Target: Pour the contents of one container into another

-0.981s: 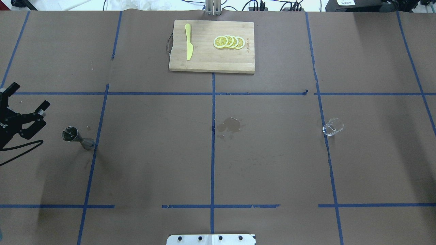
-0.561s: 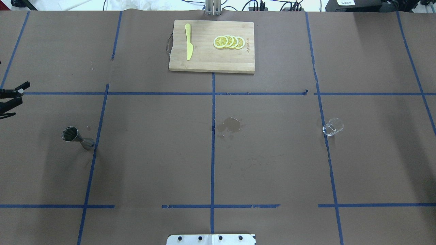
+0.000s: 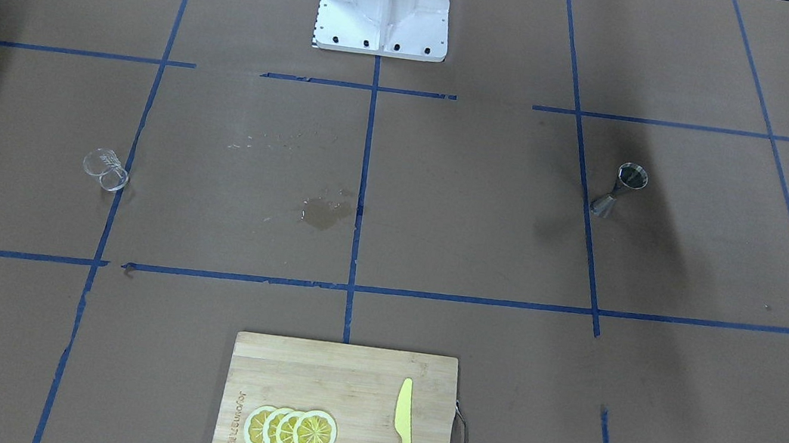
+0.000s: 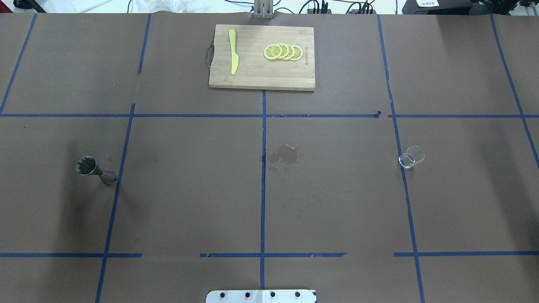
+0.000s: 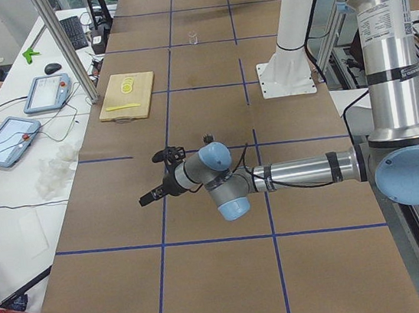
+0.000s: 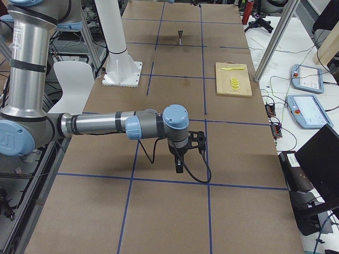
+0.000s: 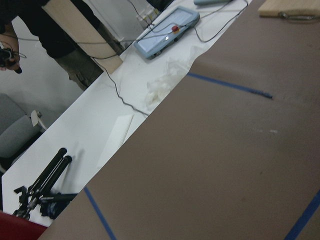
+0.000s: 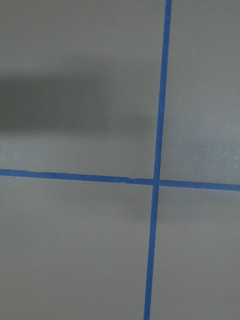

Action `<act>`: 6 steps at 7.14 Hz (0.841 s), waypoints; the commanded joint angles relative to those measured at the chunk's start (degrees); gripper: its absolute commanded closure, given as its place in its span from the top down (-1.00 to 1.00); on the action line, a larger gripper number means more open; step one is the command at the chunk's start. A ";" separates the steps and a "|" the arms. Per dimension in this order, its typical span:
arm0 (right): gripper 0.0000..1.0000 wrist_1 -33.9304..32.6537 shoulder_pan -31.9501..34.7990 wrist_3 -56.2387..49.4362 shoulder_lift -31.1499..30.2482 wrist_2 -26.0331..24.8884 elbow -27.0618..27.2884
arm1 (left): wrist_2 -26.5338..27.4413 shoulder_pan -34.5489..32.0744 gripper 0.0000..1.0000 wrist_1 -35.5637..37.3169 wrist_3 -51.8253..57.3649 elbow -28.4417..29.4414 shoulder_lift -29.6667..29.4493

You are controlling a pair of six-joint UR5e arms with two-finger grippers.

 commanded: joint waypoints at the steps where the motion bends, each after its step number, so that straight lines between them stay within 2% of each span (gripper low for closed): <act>1: 1.00 -0.09 0.00 -0.07 -0.04 -0.10 -0.30 | -9.12 -11.41 1.00 24.54 9.06 -1.80 -6.25; 2: 1.00 0.00 0.00 -0.07 0.05 -1.14 -0.91 | -10.64 -14.60 1.00 30.14 9.43 -3.30 -5.59; 3: 1.00 -0.09 0.00 -0.15 0.05 -1.33 -0.92 | -11.09 -15.76 1.00 32.89 9.34 -2.53 -3.93; 4: 1.00 -0.09 0.00 -0.33 -0.04 -1.50 -0.92 | -12.14 -18.56 1.00 38.75 9.26 -1.13 -3.65; 5: 1.00 -0.09 0.00 -0.24 0.05 -1.77 -0.92 | -20.07 -18.94 1.00 42.55 7.95 -0.86 -2.86; 6: 1.00 -0.09 0.00 -0.24 0.05 -3.16 -0.92 | -21.71 -18.77 1.00 45.46 7.15 1.24 -2.42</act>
